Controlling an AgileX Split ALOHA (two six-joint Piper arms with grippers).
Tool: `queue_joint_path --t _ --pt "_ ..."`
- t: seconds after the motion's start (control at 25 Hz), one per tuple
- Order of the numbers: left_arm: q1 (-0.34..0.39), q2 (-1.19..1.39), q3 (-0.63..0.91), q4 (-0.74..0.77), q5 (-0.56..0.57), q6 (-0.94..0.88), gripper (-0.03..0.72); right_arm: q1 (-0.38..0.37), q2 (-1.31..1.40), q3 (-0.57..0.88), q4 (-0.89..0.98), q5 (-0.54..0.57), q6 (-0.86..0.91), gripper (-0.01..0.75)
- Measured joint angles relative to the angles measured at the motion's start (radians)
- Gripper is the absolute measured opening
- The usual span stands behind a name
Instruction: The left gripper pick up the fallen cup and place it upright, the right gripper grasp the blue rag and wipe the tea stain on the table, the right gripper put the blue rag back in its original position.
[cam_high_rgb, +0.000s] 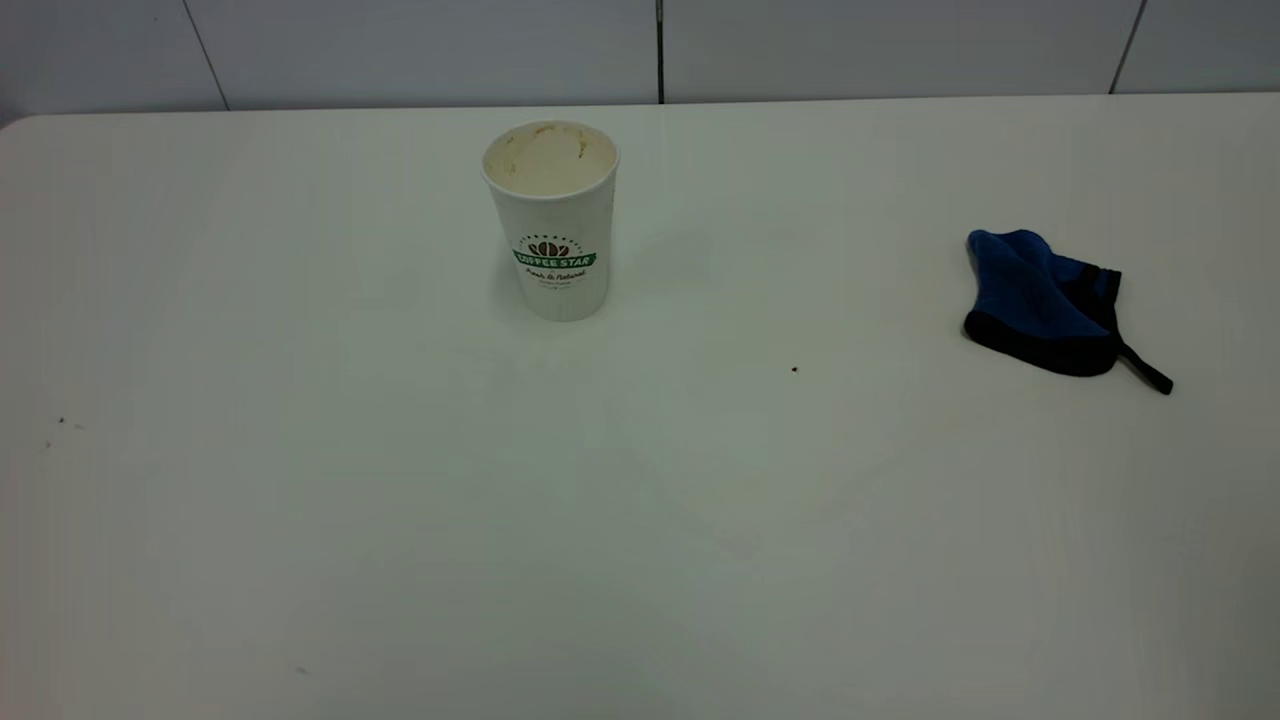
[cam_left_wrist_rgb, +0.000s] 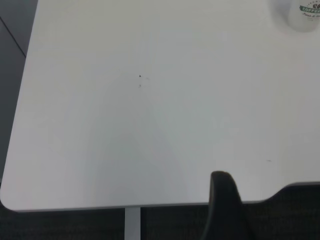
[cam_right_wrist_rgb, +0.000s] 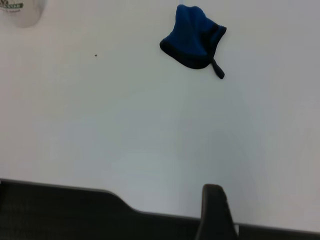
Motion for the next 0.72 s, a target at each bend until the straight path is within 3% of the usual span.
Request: queue_joint_path --t 0.72 --pt "0.000 0.000 0.000 0.000 0.000 0.000 0.494 0.000 -0.115 0.000 -0.001 0.008 0.000 0.554"
